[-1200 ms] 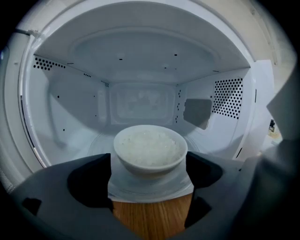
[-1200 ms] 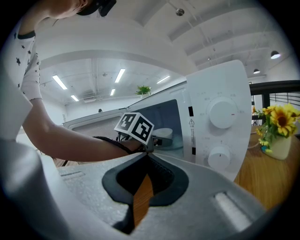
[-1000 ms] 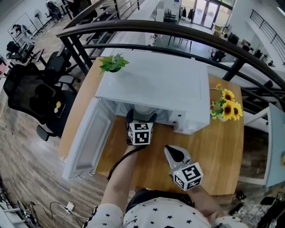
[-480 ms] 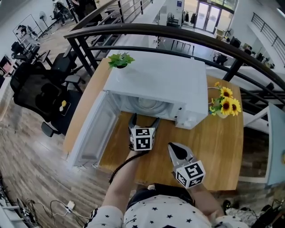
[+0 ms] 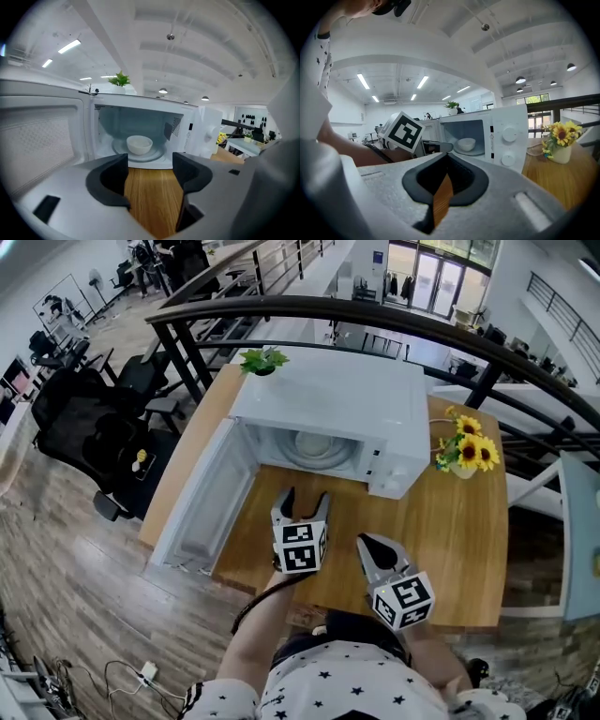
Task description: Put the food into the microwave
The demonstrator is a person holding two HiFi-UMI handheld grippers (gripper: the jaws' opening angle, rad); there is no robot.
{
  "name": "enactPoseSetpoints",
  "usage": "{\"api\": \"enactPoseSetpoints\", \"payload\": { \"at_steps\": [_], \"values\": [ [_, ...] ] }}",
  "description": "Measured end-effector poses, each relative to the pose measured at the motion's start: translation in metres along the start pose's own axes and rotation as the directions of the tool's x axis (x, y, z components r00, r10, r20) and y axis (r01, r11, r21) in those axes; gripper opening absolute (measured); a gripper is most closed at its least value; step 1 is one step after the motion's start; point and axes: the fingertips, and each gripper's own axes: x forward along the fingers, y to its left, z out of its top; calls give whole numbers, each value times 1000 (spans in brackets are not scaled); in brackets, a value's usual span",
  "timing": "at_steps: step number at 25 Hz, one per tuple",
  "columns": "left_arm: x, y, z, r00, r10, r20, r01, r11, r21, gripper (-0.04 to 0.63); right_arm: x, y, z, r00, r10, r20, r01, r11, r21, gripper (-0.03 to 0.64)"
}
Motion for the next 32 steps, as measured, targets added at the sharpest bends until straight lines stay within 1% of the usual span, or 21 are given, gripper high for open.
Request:
{"api": "enactPoseSetpoints", "payload": {
  "at_steps": [2,8,11,15,17,22,32],
  "values": [
    [-15,-3,1,1000,3,18,-2,1000,-19,268,-6,4,1,1000,-3,7,3,1000,-7,5],
    [-63,-12,6,998,2,70,2,999,-55,193,-22,15,7,999,-12,33,13,1000,-28,5],
    [-87,-15,4,997,15,77,-11,999,-49,127,-30,22,7,999,-15,41,16,999,-36,5],
    [-116,-18,-4,996,33,88,-31,999,-23,78,-41,28,6,999,-19,50,21,999,-42,5],
    [-129,-20,-10,996,29,88,-26,999,-33,52,-46,32,4,998,-19,53,21,999,-43,5],
    [-157,-21,-21,997,9,80,-5,998,-56,29,-56,42,1,998,-19,60,21,999,-44,5],
    [-191,-15,-32,995,8,97,0,997,-74,8,-65,58,-4,998,0,69,4,998,-58,5]
  ]
}}
